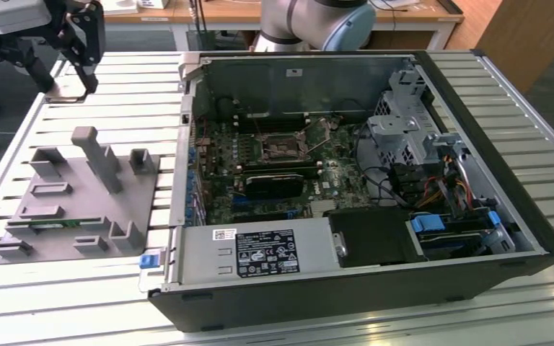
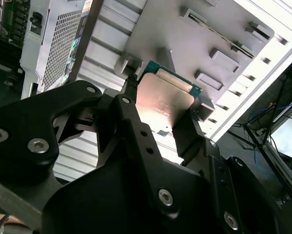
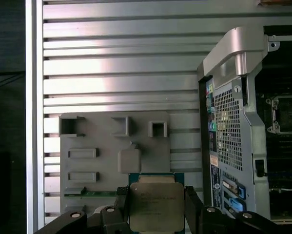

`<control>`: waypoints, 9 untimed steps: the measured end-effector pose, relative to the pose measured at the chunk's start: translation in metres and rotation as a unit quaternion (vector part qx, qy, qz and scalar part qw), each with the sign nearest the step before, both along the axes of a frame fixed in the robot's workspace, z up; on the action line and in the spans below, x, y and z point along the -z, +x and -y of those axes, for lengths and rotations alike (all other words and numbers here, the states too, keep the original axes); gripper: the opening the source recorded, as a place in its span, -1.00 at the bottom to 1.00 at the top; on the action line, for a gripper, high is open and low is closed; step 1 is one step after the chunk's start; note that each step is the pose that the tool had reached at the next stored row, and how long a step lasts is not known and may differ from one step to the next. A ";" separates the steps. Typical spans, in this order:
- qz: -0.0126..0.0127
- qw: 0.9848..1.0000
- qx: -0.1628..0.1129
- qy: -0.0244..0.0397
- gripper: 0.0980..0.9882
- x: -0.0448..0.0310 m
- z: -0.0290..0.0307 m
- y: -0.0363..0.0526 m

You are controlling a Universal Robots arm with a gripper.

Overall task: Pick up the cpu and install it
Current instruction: 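Pick up the cpu and move it towards the insertion slot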

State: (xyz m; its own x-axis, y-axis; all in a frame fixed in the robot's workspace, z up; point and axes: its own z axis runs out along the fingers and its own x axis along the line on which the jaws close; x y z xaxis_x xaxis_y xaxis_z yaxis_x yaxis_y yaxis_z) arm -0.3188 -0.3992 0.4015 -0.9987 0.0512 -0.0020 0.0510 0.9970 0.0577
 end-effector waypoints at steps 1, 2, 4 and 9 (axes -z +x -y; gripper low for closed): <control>0.000 1.000 0.000 0.000 0.00 0.0000 -0.0001 0.0027; 0.000 1.000 0.000 0.000 0.00 0.0000 -0.0002 0.0053; 0.000 1.000 0.000 0.000 0.00 0.0000 -0.0003 0.0105; 0.000 1.000 0.000 0.000 0.00 0.0000 -0.0007 0.0219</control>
State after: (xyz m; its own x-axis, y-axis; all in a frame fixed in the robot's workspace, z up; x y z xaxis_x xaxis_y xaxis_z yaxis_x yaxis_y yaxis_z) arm -0.2968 -0.3985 0.4016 -0.9987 0.0511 -0.0020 0.0509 0.9970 0.0577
